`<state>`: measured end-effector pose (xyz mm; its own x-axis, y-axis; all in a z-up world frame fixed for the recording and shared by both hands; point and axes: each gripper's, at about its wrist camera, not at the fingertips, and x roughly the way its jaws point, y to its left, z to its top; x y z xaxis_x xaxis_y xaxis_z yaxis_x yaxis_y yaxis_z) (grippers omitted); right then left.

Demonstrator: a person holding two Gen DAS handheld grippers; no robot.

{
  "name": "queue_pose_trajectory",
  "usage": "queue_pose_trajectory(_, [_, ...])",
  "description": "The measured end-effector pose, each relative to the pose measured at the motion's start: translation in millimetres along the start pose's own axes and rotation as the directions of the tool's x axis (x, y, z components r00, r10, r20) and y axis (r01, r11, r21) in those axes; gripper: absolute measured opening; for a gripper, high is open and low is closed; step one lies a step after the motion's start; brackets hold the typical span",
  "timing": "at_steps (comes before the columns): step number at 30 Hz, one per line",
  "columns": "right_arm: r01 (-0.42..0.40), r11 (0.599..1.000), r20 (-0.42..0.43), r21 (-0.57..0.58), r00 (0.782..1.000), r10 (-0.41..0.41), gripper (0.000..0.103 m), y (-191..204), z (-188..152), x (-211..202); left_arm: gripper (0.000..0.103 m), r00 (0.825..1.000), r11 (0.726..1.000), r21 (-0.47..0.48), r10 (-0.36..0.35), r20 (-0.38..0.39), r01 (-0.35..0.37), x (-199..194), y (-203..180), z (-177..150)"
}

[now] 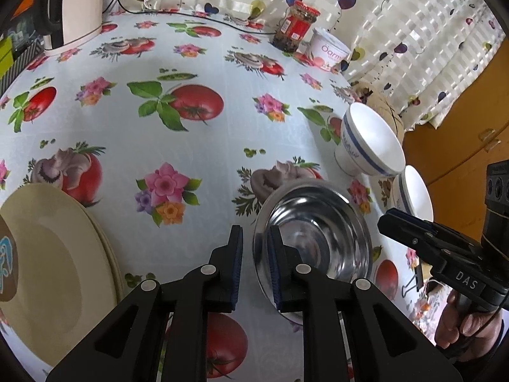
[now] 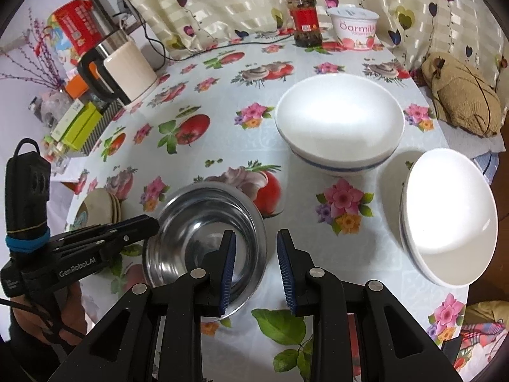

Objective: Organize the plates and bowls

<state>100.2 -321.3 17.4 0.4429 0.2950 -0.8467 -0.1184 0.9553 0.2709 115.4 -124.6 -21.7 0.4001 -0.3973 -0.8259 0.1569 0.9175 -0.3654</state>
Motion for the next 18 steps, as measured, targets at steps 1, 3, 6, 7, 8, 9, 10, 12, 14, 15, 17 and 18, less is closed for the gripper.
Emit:
queue_pose_trajectory(1, [-0.002, 1.000, 0.004, -0.001, 1.000, 0.002, 0.026, 1, 1, -2, 0.016, 1.000, 1.000, 0.002, 0.001, 0.006, -0.001, -2, -1, 1])
queue_pose_trajectory(3, [-0.006, 1.000, 0.014, -0.005, 1.000, 0.006, 0.026, 2, 3, -5, 0.016, 1.000, 1.000, 0.008, 0.006, 0.019, -0.006, -5, -3, 4])
queue_pose_trajectory(6, [-0.010, 1.000, 0.029, -0.005, 1.000, 0.010, 0.026, 1, 6, -11, 0.016, 0.999, 1.000, 0.018, 0.009, 0.036, -0.010, -9, -6, 8])
queue_pose_trajectory(7, [-0.010, 1.000, 0.034, -0.005, 0.999, 0.010, 0.026, 0, 6, -13, 0.016, 0.999, 1.000, 0.021, 0.009, 0.040, -0.010, -11, -8, 9])
queue_pose_trajectory(8, [-0.010, 1.000, 0.039, -0.004, 0.999, 0.010, 0.026, 0, 7, -15, 0.016, 0.999, 1.000, 0.025, 0.007, 0.045, -0.008, -12, -10, 10])
queue_pose_trajectory(9, [-0.010, 1.000, 0.046, -0.001, 0.999, 0.010, 0.026, -1, 8, -18, 0.016, 0.999, 1.000, 0.028, 0.006, 0.048, -0.008, -13, -11, 11])
queue_pose_trajectory(10, [-0.010, 1.000, 0.051, 0.000, 0.999, 0.010, 0.026, -2, 9, -20, 0.016, 0.999, 0.999, 0.033, 0.005, 0.051, -0.006, -14, -13, 12])
queue_pose_trajectory(12, [-0.010, 1.000, 0.063, 0.002, 0.998, 0.010, 0.026, -4, 10, -24, 0.016, 0.998, 0.999, 0.041, 0.002, 0.056, -0.004, -15, -17, 14])
queue_pose_trajectory(14, [-0.011, 1.000, 0.075, 0.007, 0.997, 0.011, 0.027, -6, 12, -29, 0.016, 0.998, 0.999, 0.051, -0.003, 0.061, 0.000, -17, -21, 16])
queue_pose_trajectory(15, [-0.011, 1.000, 0.082, 0.009, 0.997, 0.010, 0.027, -8, 13, -32, 0.016, 0.998, 0.998, 0.055, -0.006, 0.062, 0.002, -17, -23, 16])
queue_pose_trajectory(17, [-0.008, 1.000, 0.092, 0.012, 0.996, 0.007, 0.027, -10, 14, -36, 0.016, 0.998, 0.998, 0.062, -0.011, 0.064, 0.007, -17, -27, 18])
queue_pose_trajectory(18, [-0.008, 1.000, 0.095, 0.014, 0.995, 0.007, 0.027, -12, 14, -38, 0.016, 0.998, 0.998, 0.066, -0.014, 0.065, 0.010, -17, -29, 19])
